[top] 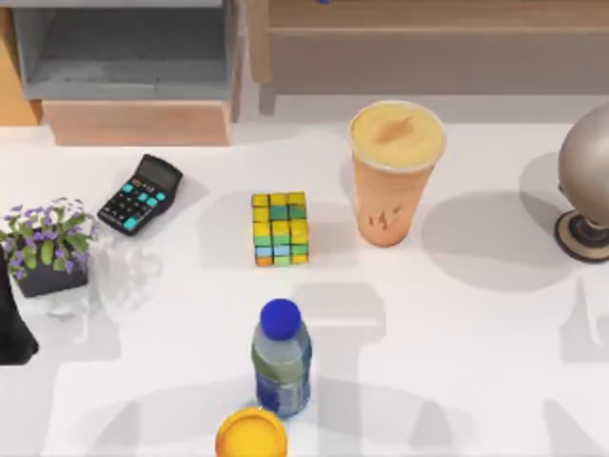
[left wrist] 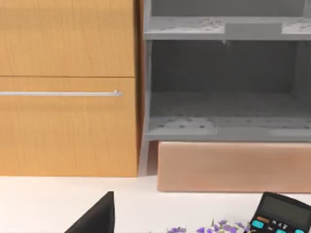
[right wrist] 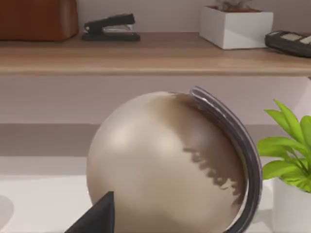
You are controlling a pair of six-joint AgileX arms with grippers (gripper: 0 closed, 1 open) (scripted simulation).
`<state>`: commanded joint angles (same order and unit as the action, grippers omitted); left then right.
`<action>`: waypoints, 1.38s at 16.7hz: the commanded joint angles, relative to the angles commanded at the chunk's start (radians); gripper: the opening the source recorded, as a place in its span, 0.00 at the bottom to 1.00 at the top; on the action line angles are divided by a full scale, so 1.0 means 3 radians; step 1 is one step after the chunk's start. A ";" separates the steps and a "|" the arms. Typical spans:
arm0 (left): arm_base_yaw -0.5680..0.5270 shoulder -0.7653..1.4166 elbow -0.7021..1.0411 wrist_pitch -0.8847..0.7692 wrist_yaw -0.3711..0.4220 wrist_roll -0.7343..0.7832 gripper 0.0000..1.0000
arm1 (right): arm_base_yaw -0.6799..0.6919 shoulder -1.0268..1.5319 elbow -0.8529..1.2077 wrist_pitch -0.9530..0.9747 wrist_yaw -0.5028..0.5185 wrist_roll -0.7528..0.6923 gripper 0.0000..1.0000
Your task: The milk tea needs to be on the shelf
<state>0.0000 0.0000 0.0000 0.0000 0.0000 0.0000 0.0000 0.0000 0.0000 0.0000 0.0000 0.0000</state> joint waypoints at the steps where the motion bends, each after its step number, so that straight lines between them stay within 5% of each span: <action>1: 0.0000 0.0000 0.0000 0.0000 0.0000 0.0000 1.00 | 0.0000 0.0000 0.0000 0.0000 0.0000 0.0000 1.00; 10: 0.0000 0.0000 0.0000 0.0000 0.0000 0.0000 1.00 | 0.0462 0.1085 0.0311 0.0773 0.0480 0.0013 1.00; 23: 0.0000 0.0000 0.0000 0.0000 0.0000 0.0000 1.00 | 0.2158 0.5079 0.1432 0.3596 0.2247 0.0029 1.00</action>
<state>0.0000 0.0000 0.0000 0.0000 0.0000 0.0000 0.6474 1.5238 0.4295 1.0787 0.6742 0.0087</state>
